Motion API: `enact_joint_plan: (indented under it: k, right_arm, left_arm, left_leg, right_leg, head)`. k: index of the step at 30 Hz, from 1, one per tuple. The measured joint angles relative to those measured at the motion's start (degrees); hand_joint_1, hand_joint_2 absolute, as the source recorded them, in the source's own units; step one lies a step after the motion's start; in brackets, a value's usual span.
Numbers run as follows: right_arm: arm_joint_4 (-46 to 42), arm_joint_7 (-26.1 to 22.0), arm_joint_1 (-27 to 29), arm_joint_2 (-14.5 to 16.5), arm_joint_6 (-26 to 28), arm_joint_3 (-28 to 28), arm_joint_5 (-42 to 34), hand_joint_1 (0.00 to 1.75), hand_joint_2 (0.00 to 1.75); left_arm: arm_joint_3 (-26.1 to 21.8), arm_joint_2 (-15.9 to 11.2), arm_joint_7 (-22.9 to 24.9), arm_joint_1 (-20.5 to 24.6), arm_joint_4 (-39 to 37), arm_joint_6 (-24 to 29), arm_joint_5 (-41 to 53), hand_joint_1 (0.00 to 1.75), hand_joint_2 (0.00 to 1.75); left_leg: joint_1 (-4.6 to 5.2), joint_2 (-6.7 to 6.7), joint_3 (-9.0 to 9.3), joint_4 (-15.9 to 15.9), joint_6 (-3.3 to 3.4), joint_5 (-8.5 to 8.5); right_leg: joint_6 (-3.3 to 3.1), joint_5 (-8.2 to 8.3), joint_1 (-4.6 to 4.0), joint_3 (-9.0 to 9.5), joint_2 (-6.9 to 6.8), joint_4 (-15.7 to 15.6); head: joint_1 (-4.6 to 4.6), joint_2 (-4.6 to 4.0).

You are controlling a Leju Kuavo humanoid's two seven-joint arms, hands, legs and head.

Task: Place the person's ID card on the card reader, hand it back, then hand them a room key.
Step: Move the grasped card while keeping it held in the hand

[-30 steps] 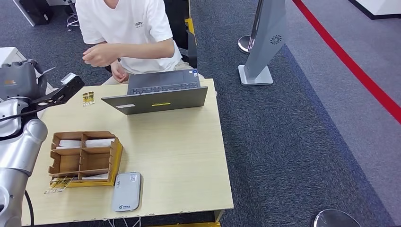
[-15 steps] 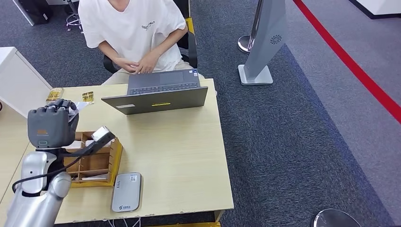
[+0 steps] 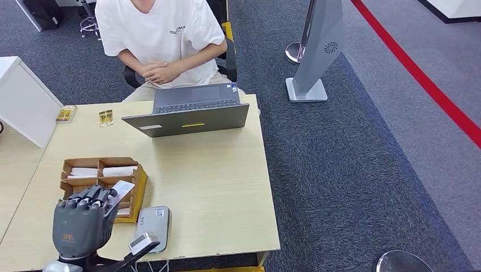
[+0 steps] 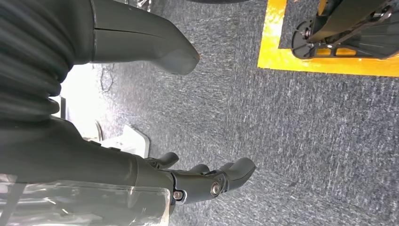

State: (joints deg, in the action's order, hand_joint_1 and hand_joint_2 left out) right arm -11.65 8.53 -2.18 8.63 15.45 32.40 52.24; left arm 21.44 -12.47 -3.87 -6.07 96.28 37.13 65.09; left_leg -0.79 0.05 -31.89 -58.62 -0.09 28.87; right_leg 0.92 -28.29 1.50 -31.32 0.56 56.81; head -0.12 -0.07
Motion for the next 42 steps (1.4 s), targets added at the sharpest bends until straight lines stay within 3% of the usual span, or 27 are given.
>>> enact_joint_plan:
  k: [13,33,42]
  right_arm:
    - [0.0,0.4,0.0,0.5,0.0,1.0,0.4,0.00,1.75]
    - [0.0,0.5,0.0,0.5,-0.3,1.3,2.5,0.00,1.75]
    - [0.0,0.5,-0.1,0.5,-0.6,1.3,3.8,0.00,1.75]
  left_arm:
    - [-0.6,0.3,3.3,-4.7,0.2,-0.2,-3.1,1.75,1.75]
    - [-4.3,3.0,2.8,-4.7,-7.8,0.0,-3.7,1.75,1.75]
    - [-4.1,5.6,1.1,-3.5,-13.4,0.2,-2.8,1.75,1.75]
  left_leg:
    - [0.00,-0.03,0.00,0.0,0.00,0.00]
    - [0.00,-0.04,0.00,0.0,0.00,0.00]
    - [0.01,-0.04,0.01,0.0,0.00,0.00]
  right_leg:
    - [0.00,0.00,0.00,0.02,-0.03,0.0]
    - [0.00,0.00,0.00,0.03,-0.05,0.0]
    - [0.00,0.00,0.01,0.03,-0.05,0.0]
  head:
    - [-0.01,0.00]
    - [-0.01,0.01]
    - [-0.01,0.00]
